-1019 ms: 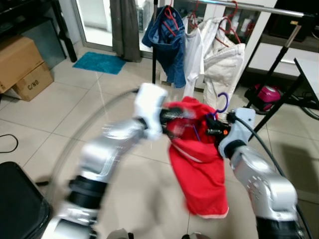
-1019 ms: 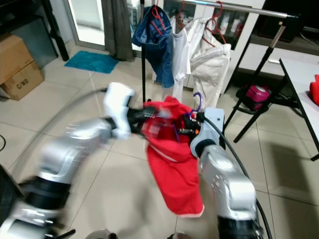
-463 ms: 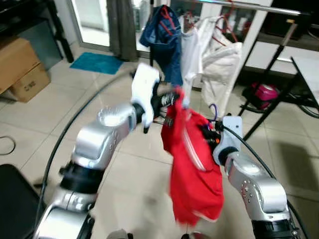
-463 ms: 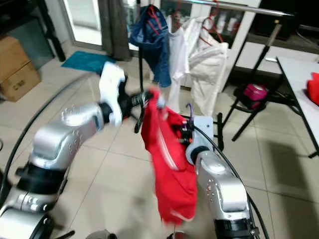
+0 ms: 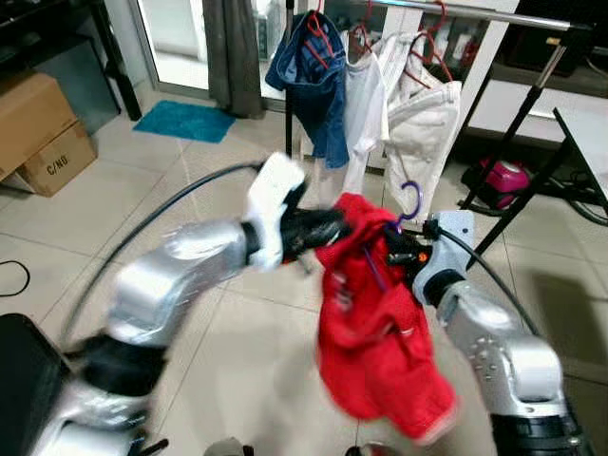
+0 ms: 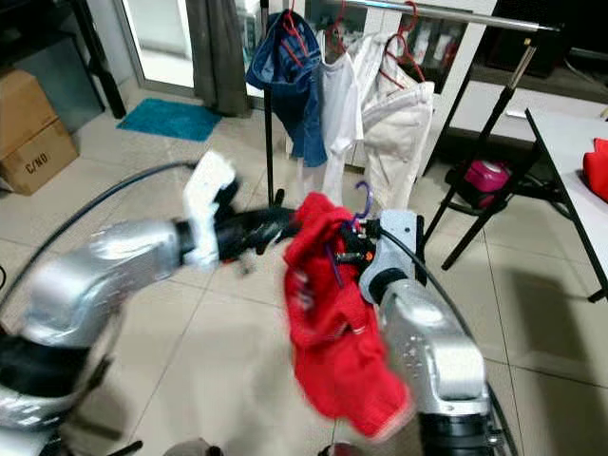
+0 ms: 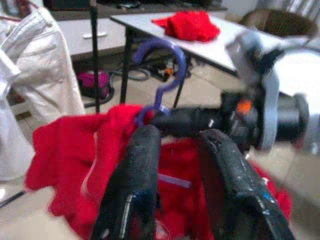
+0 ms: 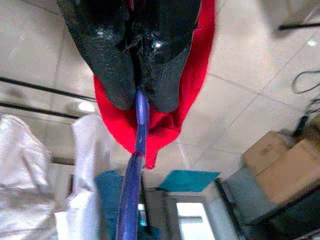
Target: Hang hanger
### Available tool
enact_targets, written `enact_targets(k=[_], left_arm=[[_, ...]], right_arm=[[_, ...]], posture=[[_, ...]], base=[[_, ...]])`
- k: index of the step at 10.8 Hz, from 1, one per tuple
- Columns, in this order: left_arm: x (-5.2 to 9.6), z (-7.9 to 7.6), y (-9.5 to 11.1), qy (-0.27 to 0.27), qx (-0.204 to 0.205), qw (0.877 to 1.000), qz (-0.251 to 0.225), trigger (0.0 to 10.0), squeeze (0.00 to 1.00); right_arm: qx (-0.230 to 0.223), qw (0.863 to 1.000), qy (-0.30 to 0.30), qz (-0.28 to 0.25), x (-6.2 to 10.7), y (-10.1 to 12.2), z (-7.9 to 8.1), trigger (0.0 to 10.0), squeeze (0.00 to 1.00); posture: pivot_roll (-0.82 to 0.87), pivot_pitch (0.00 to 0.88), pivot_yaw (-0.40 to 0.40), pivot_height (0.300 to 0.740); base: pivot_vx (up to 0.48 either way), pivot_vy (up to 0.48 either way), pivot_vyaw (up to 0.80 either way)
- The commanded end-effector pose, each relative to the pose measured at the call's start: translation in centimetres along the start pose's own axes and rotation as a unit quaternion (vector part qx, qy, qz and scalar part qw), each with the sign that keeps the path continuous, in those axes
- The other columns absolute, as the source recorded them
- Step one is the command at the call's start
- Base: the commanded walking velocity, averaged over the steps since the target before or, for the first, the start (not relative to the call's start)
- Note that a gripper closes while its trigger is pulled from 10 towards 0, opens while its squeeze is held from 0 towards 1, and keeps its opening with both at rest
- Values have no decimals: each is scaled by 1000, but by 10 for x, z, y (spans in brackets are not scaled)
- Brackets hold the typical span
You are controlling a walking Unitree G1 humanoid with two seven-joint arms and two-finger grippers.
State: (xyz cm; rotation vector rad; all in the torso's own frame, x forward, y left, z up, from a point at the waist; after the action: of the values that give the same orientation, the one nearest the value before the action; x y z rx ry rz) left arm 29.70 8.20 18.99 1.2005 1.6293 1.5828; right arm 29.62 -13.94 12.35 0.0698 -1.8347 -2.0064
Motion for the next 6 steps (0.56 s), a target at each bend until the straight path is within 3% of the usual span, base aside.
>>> enact_targets(k=[1,2,5,6], left_arm=[[19,14,5,19,-36,999,-15,10000,1000],[45,45,6,90,-55,994,-26,10000,1000],[87,83,-7,155,-45,986,-40,10000,1000],[91,87,-8,159,-38,985,-51,10000,1000]], right_arm=[[20,997,57,-46,8,24,5,10000,0],[29,992,116,-48,18,28,5,10000,0],[36,970,231,-61,40,40,12,10000,0],[36,967,243,-62,43,42,12,10000,0]], posture=[[-31,14,-3,740],[-26,11,-7,740],[-30,1,-6,740],[-30,1,-6,740]], base=[[0,0,0],[0,0,0],[0,0,0],[0,0,0]])
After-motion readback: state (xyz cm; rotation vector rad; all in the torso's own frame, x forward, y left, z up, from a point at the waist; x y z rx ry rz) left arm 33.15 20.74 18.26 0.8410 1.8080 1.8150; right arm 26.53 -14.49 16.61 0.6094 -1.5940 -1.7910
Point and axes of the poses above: a point about 5 cm out from each wrist's last joint towards the gripper, its own x axis pointing back from the gripper into the wrist, its own y axis along the axis of the wrist's last joint, z = x × y, the point moved 2 cm from there along -x, pointing out of the wrist towards the gripper, and after that the axes turned 5 degrees about x, right-handed, at the moved point
